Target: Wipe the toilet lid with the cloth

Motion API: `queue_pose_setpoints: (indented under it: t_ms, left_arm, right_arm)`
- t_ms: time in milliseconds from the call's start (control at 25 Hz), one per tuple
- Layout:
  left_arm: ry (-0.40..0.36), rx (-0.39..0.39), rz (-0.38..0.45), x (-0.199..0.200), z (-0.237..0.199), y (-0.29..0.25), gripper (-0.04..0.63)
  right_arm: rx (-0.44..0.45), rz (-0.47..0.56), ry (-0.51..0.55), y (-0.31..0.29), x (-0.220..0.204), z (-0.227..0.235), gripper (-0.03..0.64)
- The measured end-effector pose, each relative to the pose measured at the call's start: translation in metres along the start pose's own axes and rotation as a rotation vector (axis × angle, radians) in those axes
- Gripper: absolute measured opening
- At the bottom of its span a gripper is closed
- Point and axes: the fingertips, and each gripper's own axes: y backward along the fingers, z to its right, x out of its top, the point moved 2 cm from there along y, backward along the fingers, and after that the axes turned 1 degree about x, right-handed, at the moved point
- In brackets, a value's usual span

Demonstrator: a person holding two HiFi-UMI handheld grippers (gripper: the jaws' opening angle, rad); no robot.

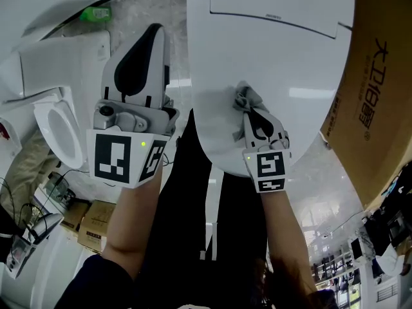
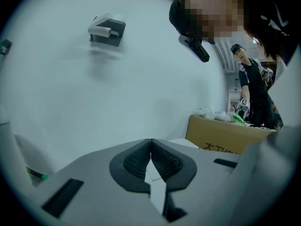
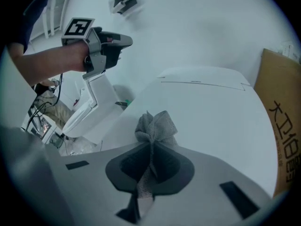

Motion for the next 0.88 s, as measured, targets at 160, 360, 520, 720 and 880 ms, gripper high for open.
queue_pose_setpoints:
  t_ms: [160,360,520,720,880]
  left_arm:
    - [-0.001,0.004,0.002,0.002,-0.003,0.003,0.02]
    - [-0.004,0.014,0.001,0.002,-0.008,0.005,0.02]
    - [-0.006,0.02,-0.002,0.003,-0.01,0.008,0.02]
    - [-0.007,0.024,-0.001,0.005,-0.011,0.012,0.02]
    - [-0.008,0.025,0.004,0.007,-0.011,0.013,0.02]
  right_arm:
    - [0.056,-0.003,0.035,-0.014,0.009,-0.027,0.034]
    - [0.123,-0.008,0.077,-0.027,0.016,-0.055,0.034]
    - [0.174,-0.019,0.111,-0.036,0.018,-0.074,0.034]
    - [0.22,-0.037,0.137,-0.04,0.017,-0.092,0.034]
    - [0.248,-0.054,0.163,-0.041,0.014,-0.103,0.034]
